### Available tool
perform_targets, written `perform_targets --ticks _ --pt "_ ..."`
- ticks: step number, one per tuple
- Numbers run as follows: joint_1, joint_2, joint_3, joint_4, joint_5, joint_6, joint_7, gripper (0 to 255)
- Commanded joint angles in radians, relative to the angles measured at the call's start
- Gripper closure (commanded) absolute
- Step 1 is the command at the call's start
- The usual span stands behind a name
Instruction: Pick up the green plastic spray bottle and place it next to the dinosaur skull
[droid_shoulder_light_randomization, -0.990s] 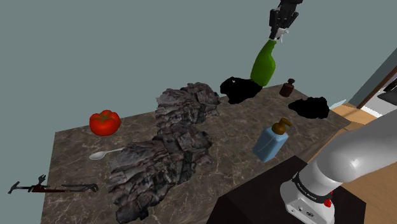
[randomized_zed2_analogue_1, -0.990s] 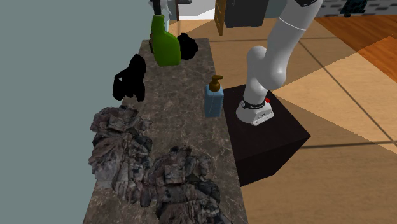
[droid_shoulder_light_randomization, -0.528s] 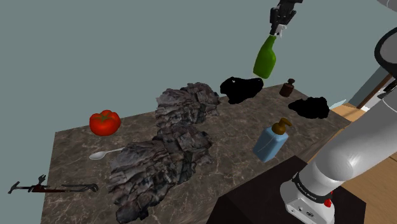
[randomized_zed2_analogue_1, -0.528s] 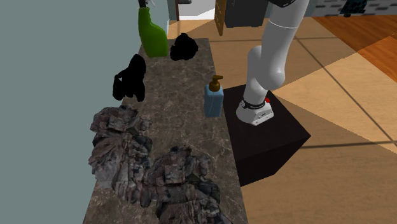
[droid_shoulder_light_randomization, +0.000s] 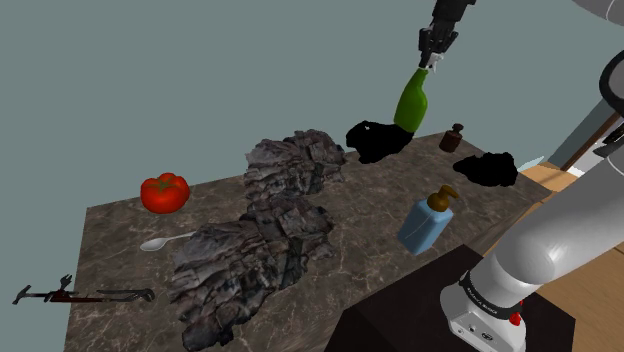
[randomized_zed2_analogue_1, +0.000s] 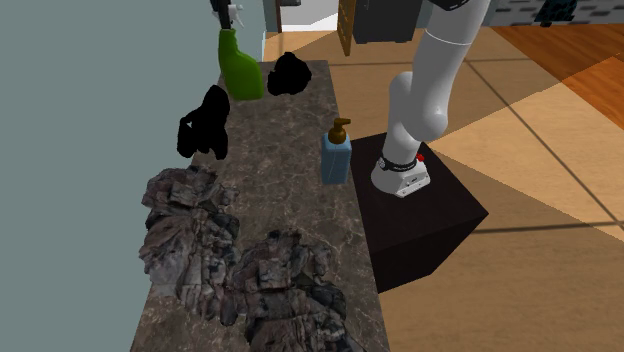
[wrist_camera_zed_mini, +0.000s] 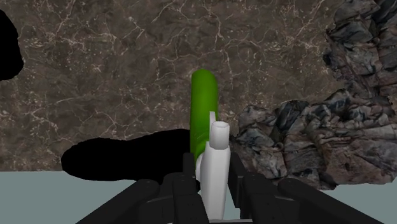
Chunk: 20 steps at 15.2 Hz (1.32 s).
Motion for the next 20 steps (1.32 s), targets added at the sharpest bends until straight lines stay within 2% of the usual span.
perform_targets --ticks 1,20 --pt "0.001 -0.013 0.001 -0.044 -0.002 0.032 0.002 255" --pt "0.0 -0.088 0.003 -0.388 -0.012 0.301 0.012 255"
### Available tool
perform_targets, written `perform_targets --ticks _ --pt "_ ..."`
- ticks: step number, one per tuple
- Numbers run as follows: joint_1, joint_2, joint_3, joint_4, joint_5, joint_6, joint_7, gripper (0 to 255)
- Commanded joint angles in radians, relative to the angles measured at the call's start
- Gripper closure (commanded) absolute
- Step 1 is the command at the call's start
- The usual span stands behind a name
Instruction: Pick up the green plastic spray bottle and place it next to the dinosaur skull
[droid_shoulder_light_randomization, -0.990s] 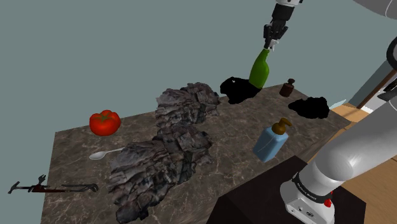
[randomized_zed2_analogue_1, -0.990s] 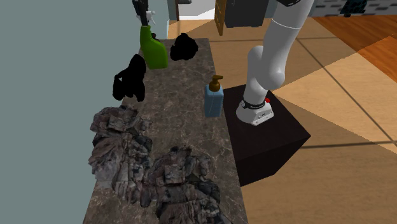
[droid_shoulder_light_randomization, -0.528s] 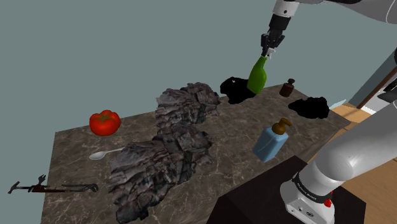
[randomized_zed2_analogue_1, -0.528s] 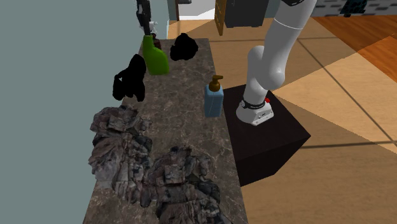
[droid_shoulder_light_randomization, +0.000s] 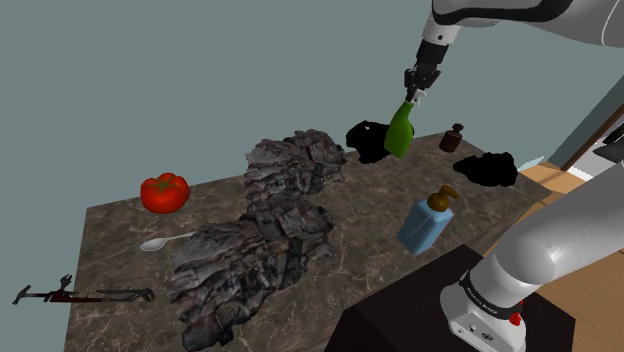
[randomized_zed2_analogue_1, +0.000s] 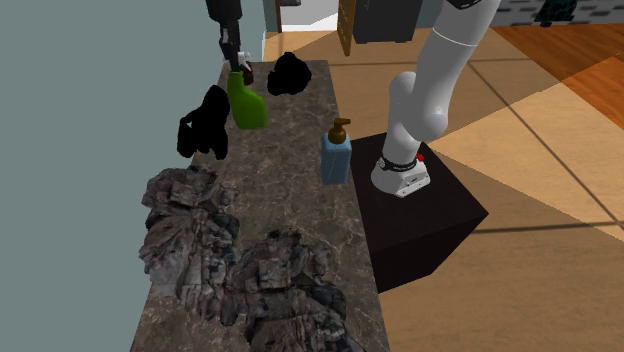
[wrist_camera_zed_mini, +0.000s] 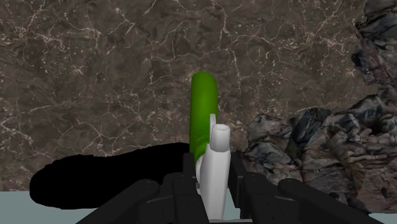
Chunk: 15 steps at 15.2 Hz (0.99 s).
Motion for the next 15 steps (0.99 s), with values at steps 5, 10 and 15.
perform_targets --ticks 5,10,15 --pt "-0.002 -0.008 -0.002 -0.087 -0.002 0.08 -0.001 255" --pt "-0.002 -0.007 -0.003 -0.154 -0.002 0.147 -0.001 255" --pt "-0.003 -0.002 -0.005 -0.215 -0.003 0.214 -0.001 255"
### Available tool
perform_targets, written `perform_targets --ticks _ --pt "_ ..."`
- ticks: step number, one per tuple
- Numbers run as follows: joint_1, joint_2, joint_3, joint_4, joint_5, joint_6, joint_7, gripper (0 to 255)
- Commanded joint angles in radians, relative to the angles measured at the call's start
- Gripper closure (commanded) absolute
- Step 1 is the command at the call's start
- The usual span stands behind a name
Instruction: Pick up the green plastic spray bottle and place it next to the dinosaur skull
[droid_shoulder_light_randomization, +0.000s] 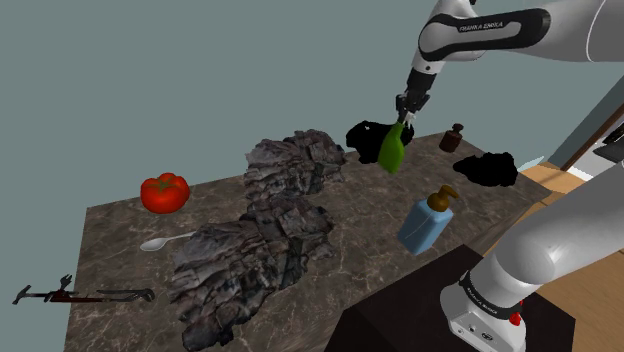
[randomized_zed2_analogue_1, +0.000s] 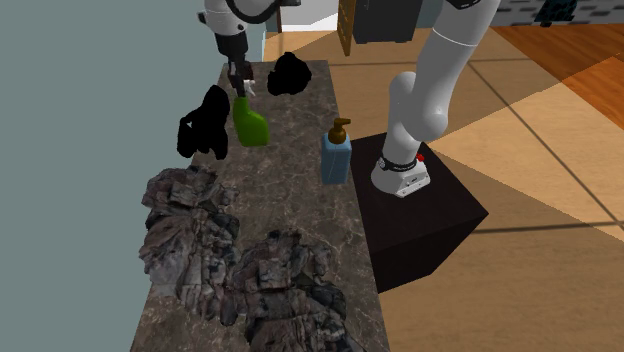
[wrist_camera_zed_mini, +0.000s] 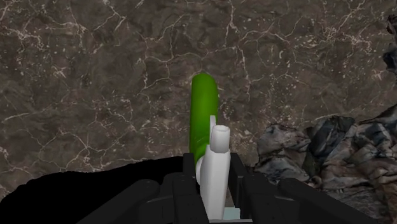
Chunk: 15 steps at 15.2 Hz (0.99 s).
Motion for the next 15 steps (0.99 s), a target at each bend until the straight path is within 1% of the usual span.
perform_targets --ticks 1,15 --pt "0.0 0.0 -0.001 -0.027 0.0 0.028 0.0 255" --pt "-0.001 0.048 -0.006 -0.166 0.004 0.215 -0.004 255"
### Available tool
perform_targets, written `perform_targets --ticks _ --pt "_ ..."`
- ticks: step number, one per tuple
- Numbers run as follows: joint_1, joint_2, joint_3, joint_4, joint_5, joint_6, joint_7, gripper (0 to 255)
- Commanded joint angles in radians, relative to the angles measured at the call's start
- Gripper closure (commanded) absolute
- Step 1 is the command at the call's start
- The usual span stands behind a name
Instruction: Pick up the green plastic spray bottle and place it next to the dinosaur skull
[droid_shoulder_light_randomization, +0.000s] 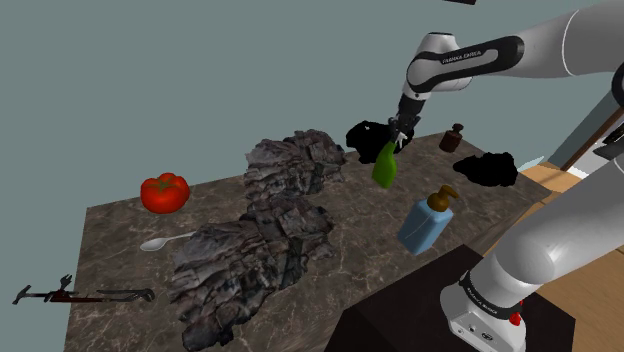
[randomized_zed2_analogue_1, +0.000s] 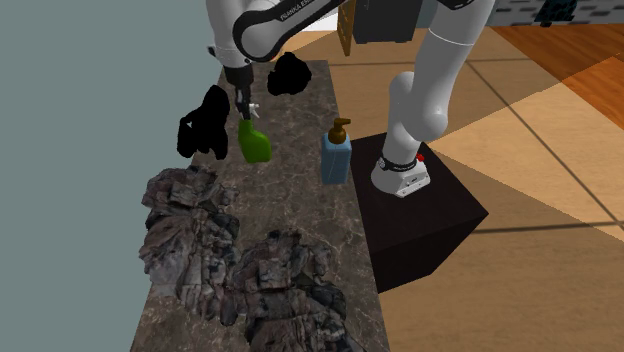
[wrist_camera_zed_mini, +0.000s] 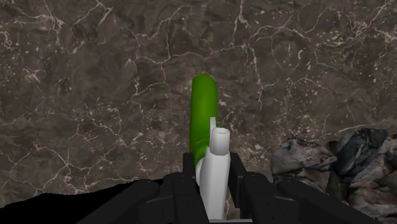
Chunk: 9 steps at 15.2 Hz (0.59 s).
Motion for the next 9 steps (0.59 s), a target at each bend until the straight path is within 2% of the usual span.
perform_targets --ticks 1,7,8,9 --pt "0.0 0.002 0.0 -0.009 0.0 0.012 0.0 255" --pt "0.0 0.002 0.0 -0.009 0.0 0.012 0.0 255" --pt "0.0 0.002 0.0 -0.009 0.0 0.012 0.0 0" --pt "0.0 0.002 0.0 -0.009 0.0 0.012 0.0 0"
